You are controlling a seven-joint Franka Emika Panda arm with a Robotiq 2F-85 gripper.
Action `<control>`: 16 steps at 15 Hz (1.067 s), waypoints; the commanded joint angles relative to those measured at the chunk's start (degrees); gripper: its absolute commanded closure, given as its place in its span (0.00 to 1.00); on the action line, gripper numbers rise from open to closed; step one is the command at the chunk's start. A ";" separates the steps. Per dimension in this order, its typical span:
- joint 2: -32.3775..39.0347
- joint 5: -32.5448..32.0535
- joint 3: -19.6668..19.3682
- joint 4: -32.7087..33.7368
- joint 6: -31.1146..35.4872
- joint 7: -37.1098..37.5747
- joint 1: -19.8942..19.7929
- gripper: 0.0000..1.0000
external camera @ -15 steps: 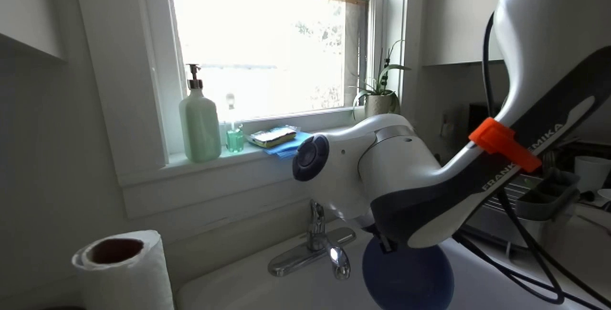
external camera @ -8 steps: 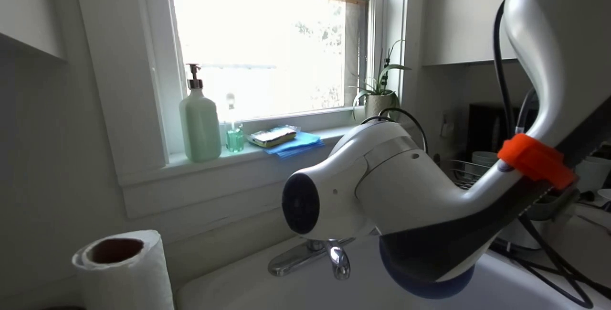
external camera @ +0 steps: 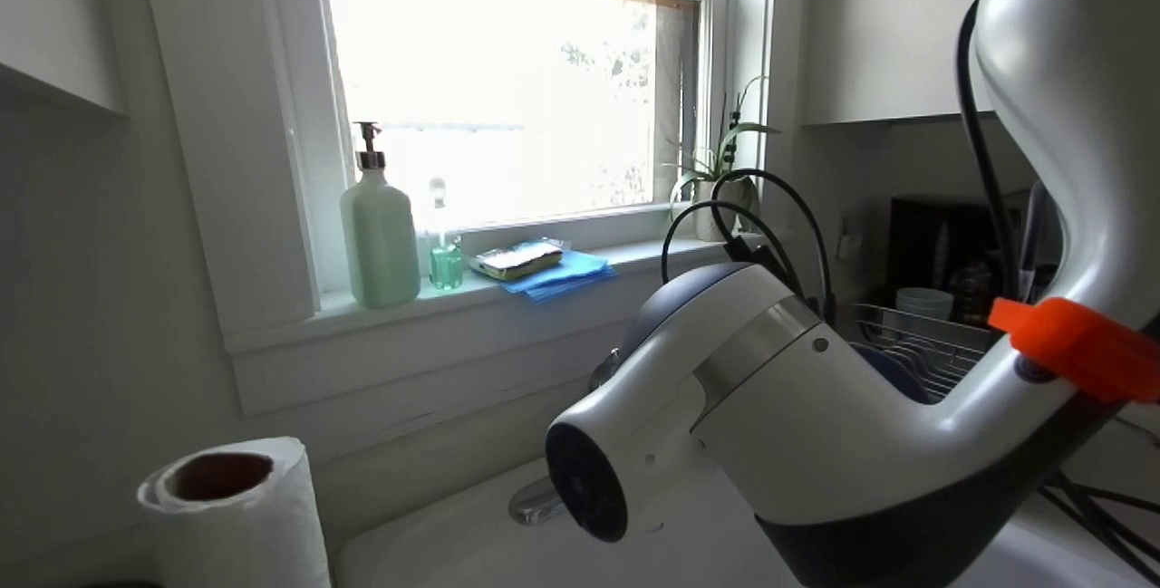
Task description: Pick up the blue bowl and pour out all the water into the sink, put the blue bowl on the dish rack
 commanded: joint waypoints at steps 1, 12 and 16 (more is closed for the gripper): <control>-0.41 -6.22 1.34 -2.13 -5.44 1.42 0.42 0.99; 0.48 -17.14 4.01 -3.80 -13.67 4.21 -0.02 0.99; 0.19 -14.75 4.87 -2.95 -10.54 4.41 -1.97 0.99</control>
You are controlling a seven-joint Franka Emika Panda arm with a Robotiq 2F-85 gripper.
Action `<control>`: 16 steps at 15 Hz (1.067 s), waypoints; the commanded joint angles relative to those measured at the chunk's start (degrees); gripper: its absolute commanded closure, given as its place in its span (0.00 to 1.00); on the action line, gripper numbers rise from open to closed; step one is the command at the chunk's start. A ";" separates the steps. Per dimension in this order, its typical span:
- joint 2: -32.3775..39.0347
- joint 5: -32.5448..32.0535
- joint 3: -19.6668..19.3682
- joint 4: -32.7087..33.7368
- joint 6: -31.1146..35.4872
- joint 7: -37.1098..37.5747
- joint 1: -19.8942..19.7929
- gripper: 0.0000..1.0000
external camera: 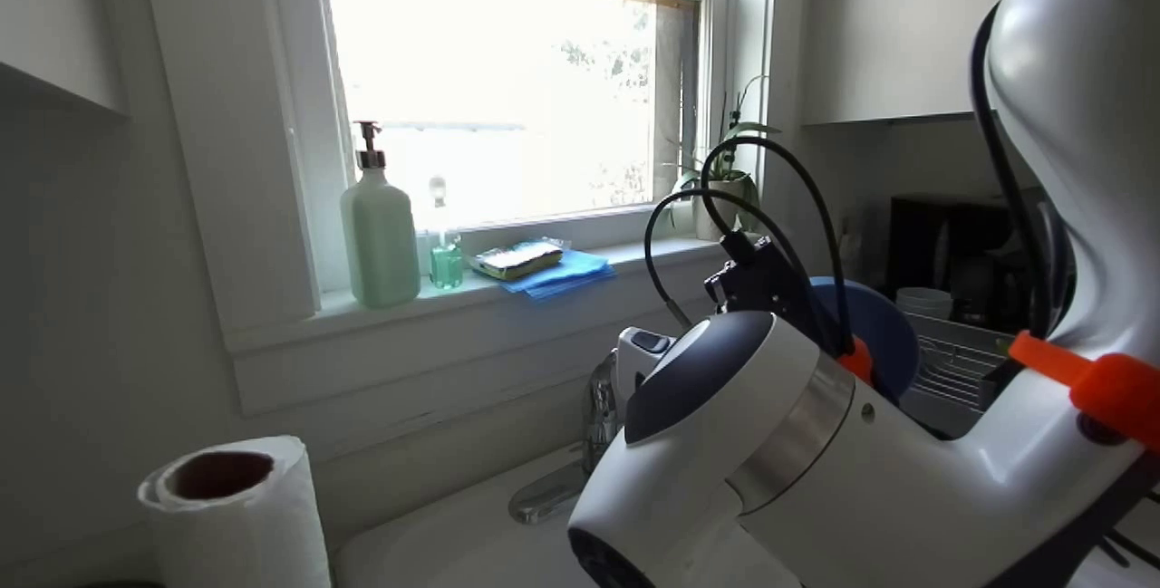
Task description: Pick up the blue bowl and pour out all the water into the sink, put the blue bowl on the dish rack
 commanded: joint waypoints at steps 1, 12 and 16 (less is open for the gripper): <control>-1.20 2.05 1.54 0.16 3.68 0.50 -2.99 0.99; -3.06 14.49 -0.32 1.67 24.58 0.02 -9.60 0.95; -3.96 16.74 -0.54 1.84 27.14 -0.04 -10.35 0.95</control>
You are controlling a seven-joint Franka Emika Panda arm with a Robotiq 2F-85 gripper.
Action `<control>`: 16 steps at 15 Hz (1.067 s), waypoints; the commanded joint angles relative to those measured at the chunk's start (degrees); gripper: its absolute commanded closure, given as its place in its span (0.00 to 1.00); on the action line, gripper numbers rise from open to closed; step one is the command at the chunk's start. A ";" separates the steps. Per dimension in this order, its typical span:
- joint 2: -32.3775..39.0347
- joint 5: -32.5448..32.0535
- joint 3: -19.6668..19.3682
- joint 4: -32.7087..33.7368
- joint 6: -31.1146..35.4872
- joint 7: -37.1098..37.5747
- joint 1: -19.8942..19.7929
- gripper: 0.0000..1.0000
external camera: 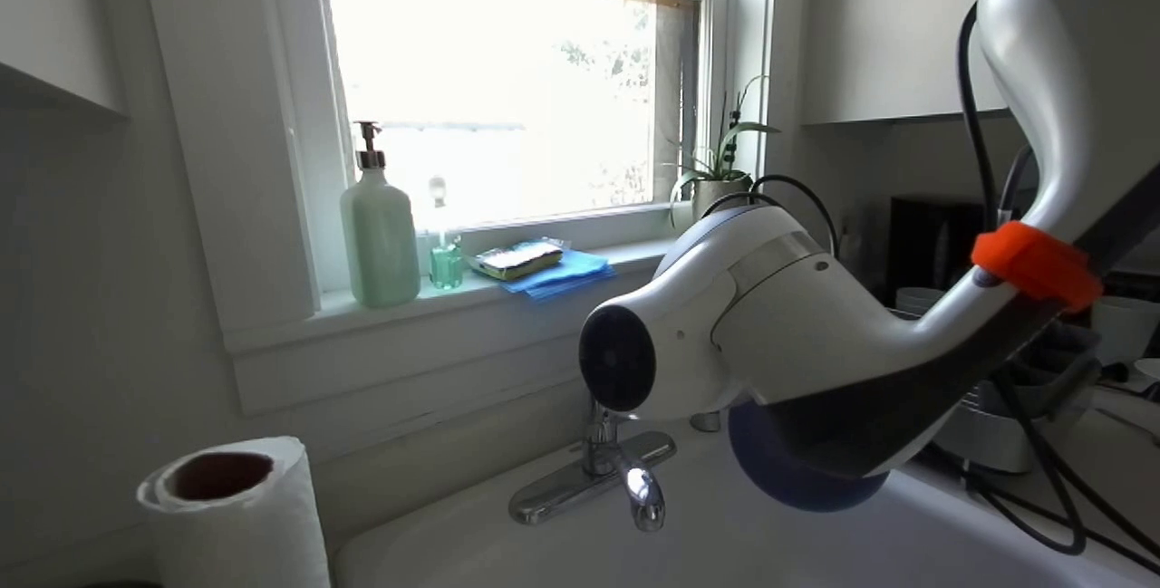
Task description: Pick up the blue bowl and pour out all the water into the sink, put the blue bowl on the dish rack
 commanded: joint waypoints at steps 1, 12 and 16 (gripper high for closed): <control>-0.04 0.47 -1.30 0.07 0.33 -0.15 1.27 0.99; -9.28 -0.58 -5.07 -1.59 -7.33 3.31 0.07 0.99; -11.02 -2.11 -7.77 -0.98 -9.59 5.82 -1.49 0.99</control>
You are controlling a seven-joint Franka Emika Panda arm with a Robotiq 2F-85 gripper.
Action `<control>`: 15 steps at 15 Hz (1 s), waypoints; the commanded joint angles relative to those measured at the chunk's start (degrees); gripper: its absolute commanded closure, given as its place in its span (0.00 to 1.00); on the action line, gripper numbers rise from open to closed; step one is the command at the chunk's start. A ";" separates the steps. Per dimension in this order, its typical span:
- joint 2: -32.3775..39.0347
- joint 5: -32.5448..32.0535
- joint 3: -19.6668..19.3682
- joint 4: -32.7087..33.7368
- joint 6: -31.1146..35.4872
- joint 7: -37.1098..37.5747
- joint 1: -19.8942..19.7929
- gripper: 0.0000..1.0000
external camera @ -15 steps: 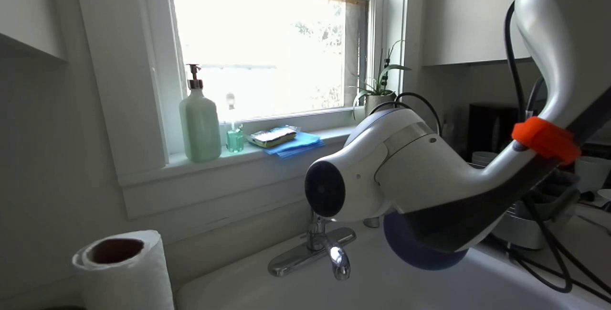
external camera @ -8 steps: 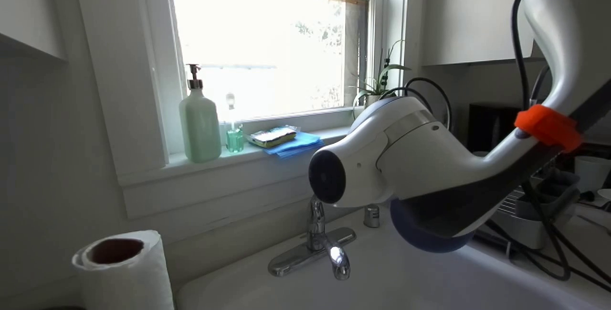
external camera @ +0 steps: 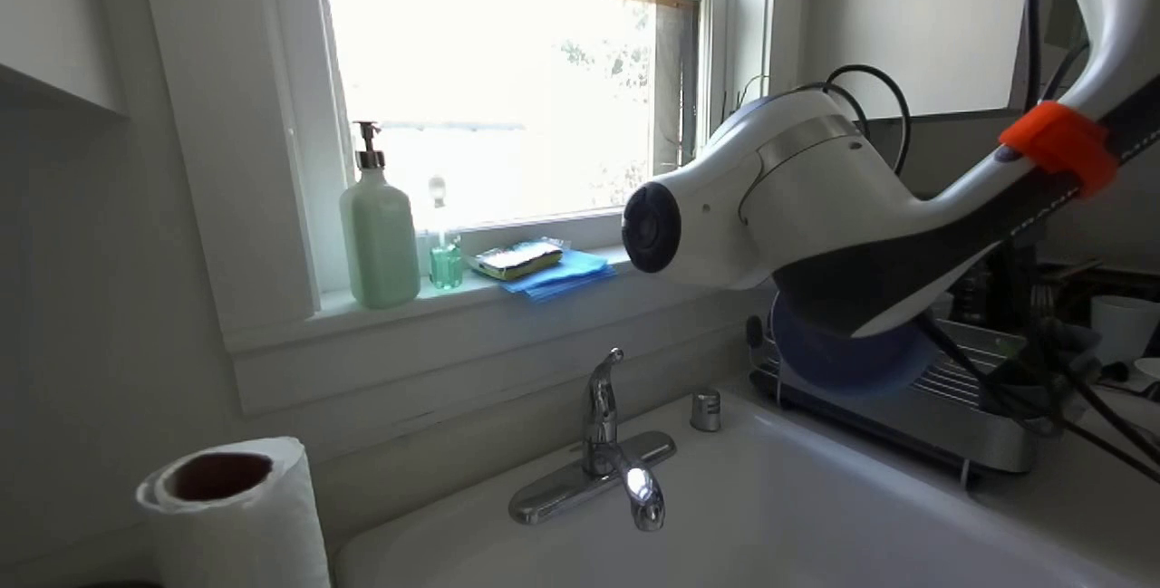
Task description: Pick up the blue bowl and pour out all the water into the sink, put the blue bowl on the dish rack
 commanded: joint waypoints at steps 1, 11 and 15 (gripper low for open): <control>-2.45 -2.36 -2.20 -0.75 -2.94 3.04 -1.33 0.99; -0.60 -2.30 -5.78 0.54 -7.82 11.87 -5.25 0.95; 1.45 -2.27 -6.13 2.68 -8.31 12.96 -5.75 0.99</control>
